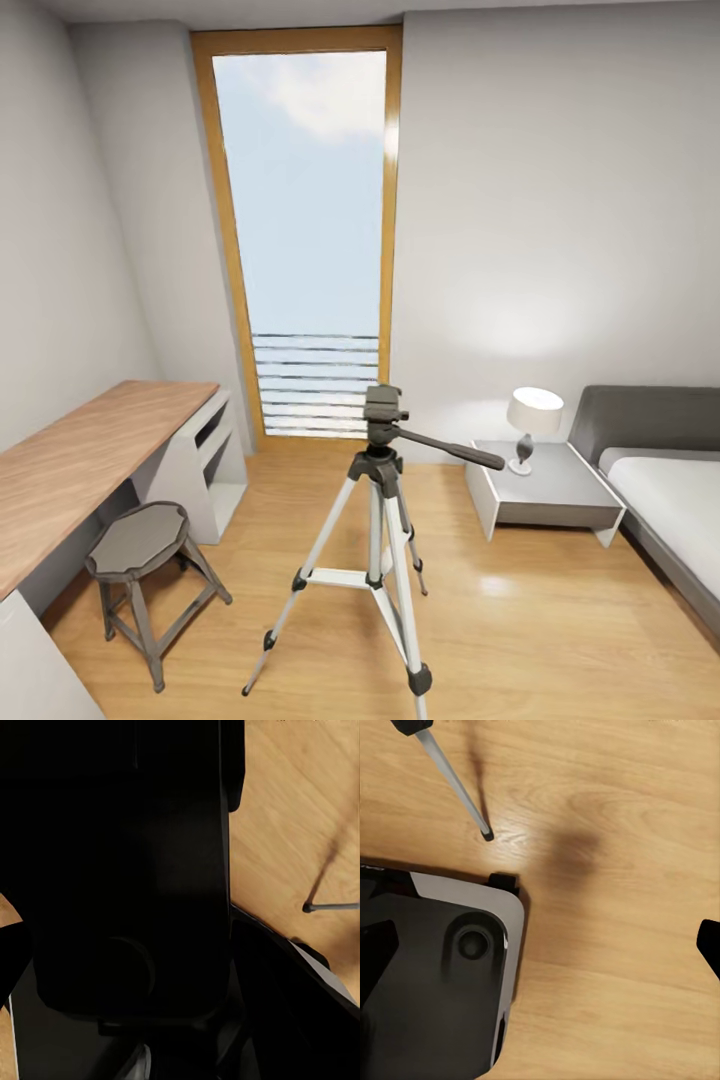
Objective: Attach the digital camera to the camera tripod in the bedroom.
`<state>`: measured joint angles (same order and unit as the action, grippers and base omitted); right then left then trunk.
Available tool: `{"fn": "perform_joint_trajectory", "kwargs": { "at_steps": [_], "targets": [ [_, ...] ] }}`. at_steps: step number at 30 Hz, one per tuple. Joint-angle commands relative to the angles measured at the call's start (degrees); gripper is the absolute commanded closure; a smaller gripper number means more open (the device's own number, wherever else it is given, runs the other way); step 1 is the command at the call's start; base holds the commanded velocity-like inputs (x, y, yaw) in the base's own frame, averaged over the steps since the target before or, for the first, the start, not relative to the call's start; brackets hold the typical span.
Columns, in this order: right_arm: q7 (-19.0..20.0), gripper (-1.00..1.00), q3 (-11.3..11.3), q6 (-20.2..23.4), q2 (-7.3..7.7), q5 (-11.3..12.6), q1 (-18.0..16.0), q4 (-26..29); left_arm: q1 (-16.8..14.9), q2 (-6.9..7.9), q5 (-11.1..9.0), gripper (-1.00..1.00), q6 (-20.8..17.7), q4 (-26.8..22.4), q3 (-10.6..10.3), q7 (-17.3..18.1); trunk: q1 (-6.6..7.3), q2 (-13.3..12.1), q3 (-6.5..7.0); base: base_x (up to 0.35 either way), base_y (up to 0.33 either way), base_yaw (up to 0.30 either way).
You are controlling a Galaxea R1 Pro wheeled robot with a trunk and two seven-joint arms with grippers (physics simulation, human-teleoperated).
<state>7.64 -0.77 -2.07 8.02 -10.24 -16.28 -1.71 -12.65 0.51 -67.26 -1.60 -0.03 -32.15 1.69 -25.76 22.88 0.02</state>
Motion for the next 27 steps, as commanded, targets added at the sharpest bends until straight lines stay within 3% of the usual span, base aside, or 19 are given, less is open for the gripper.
{"fn": "perform_joint_trajectory", "kwargs": {
  "at_steps": [1,10,21,27],
  "targets": [
    [0.10,-1.00,-0.11,-0.22,0.04,-0.40,-0.07,-0.16,-0.01,0.02,-0.51,1.00,-0.16,-0.02,-0.46,0.24,-0.02,0.04,-0.02,0.014,0.016,0.000],
    [0.10,-1.00,-0.17,-0.21,0.02,-0.25,-0.07,-0.21,-0.01,0.02,-0.51,1.00,-0.16,-0.05,-0.46,0.24,-0.02,0.04,-0.02,0.005,0.006,-0.019],
    [0.10,-1.00,-0.19,-0.15,-0.01,-0.14,-0.07,-0.21,-0.01,-0.02,-0.51,1.00,-0.16,-0.06,-0.46,0.24,-0.02,0.04,-0.02,0.000,0.001,-0.208],
    [0.10,-1.00,-0.20,-0.20,-0.02,-0.13,-0.07,-0.19,-0.01,-0.02,-0.51,1.00,-0.16,-0.05,-0.46,0.24,-0.02,0.04,-0.02,0.000,0.000,-0.080]
  ]
}}
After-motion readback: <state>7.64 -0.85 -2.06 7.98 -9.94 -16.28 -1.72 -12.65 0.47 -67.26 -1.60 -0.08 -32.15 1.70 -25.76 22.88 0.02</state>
